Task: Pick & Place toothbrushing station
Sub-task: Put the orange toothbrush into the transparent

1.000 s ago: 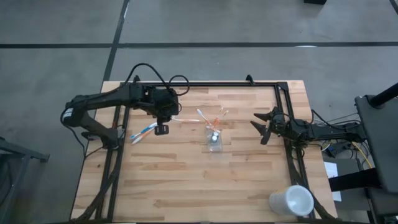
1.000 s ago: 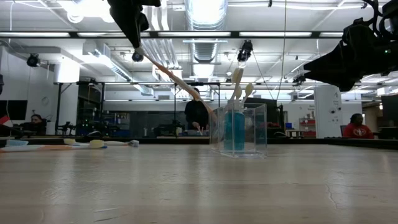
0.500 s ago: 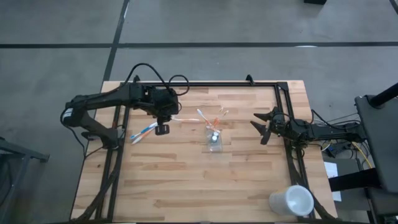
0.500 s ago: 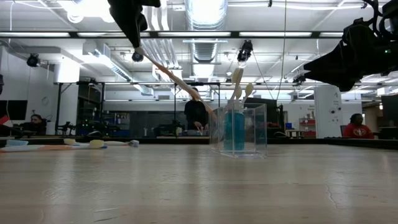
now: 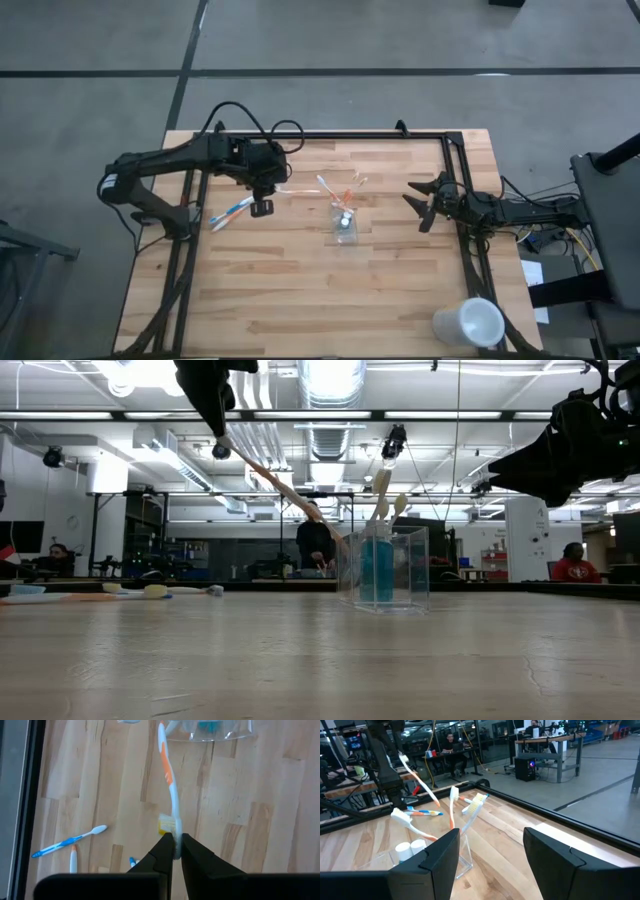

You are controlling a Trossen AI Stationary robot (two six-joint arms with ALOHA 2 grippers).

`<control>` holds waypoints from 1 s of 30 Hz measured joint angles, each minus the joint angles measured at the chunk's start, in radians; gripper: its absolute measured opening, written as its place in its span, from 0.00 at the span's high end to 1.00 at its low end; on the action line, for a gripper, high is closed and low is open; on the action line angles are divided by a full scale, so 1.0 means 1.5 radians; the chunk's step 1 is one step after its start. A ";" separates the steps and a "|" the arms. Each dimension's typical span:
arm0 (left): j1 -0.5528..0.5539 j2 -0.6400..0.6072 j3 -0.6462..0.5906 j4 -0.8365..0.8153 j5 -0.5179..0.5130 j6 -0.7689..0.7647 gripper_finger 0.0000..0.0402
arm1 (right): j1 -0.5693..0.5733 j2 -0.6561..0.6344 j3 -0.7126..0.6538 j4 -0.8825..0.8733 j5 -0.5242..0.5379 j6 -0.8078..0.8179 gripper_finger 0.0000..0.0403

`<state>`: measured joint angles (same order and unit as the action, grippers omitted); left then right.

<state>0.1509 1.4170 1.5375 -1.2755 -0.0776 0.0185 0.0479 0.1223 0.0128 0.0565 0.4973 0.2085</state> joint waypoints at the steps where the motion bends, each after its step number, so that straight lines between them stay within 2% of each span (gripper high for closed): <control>1: 0.000 0.000 0.000 0.000 -0.002 0.000 0.93 | 0.000 0.000 0.000 0.000 0.007 0.000 0.47; 5: 0.000 0.000 0.000 0.000 -0.013 -0.010 0.93 | 0.000 0.001 0.000 0.001 0.075 -0.002 0.47; 17: 0.000 0.000 -0.001 0.000 -0.018 -0.016 0.93 | 0.000 0.003 0.000 0.002 0.073 -0.100 0.47; 23: 0.000 0.000 -0.001 0.000 -0.017 -0.016 0.93 | -0.001 0.003 0.000 0.006 0.024 0.007 0.47; 27: 0.000 0.000 -0.001 0.000 -0.017 -0.009 0.93 | -0.001 0.004 0.000 0.013 -0.091 0.015 0.47; 30: 0.000 0.000 -0.001 0.000 -0.017 -0.006 0.93 | -0.001 0.012 0.000 0.074 -0.159 0.037 0.47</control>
<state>0.1513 1.4170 1.5368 -1.2755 -0.1036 0.0099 0.0463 0.1401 0.0128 0.1668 0.2591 0.2645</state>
